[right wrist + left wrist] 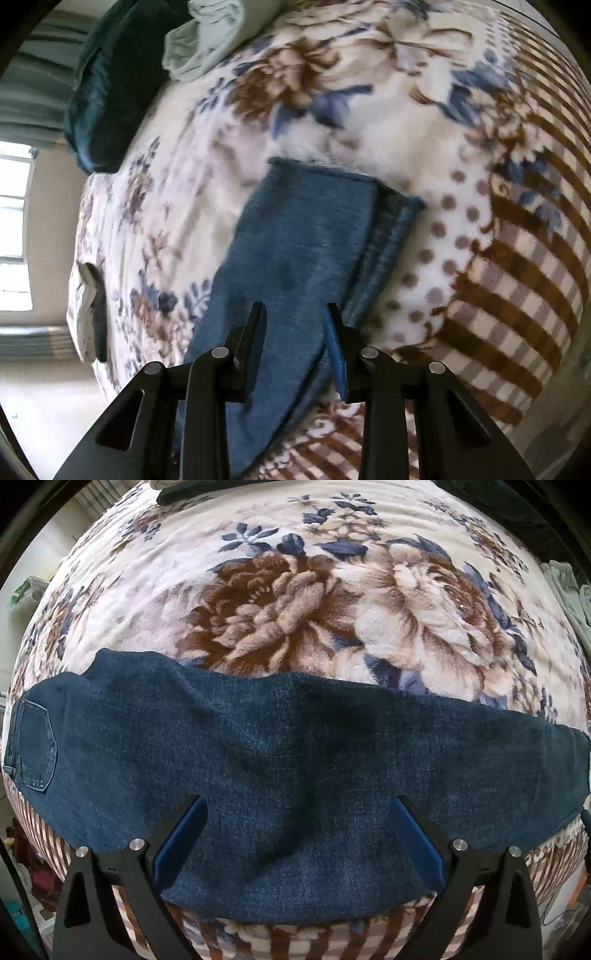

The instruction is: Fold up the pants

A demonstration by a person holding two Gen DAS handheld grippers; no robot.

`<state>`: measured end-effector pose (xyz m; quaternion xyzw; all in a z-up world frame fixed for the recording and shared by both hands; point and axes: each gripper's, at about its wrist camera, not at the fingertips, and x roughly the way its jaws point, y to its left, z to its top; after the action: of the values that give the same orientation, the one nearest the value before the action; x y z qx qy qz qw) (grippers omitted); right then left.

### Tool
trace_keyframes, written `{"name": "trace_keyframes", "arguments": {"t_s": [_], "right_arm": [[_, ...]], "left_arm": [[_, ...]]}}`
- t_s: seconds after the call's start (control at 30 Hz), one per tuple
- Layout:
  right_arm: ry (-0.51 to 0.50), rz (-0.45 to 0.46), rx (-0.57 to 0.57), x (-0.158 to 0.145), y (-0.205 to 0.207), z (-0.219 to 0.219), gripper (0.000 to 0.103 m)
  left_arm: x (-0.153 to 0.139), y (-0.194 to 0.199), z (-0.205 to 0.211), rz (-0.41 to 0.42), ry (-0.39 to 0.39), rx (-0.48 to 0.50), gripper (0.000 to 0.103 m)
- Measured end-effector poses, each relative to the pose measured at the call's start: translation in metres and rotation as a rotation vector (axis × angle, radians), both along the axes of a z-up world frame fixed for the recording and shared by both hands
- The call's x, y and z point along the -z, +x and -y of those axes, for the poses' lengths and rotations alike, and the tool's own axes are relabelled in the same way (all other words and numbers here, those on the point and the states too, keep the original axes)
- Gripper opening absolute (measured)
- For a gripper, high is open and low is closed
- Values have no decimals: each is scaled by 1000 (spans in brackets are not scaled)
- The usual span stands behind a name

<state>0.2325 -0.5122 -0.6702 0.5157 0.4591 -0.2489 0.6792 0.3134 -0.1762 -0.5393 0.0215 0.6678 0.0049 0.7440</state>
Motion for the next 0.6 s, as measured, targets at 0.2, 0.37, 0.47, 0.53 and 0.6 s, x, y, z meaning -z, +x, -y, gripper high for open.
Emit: {"name": "trace_keyframes", "arguments": {"t_s": [0.2,0.37,0.47,0.53,0.6], "right_arm": [[113,-80,-17,45,3,2,34],[162,-73,33,57,-3,4,34],[176,-38,18,53,-9,0,34],[189,4,34,59,-12,-1,34],[193,33,35,65,-10,0,34]], "left_arm": [[4,0,-1,-8,-12,-7,101],[5,1,0,-4,-9,-1,101],[6,2,0,-10,-11,-3,101],[5,2,-1,-12,-14,-3,101],[5,3,-1,-10,-10,0,101]]}}
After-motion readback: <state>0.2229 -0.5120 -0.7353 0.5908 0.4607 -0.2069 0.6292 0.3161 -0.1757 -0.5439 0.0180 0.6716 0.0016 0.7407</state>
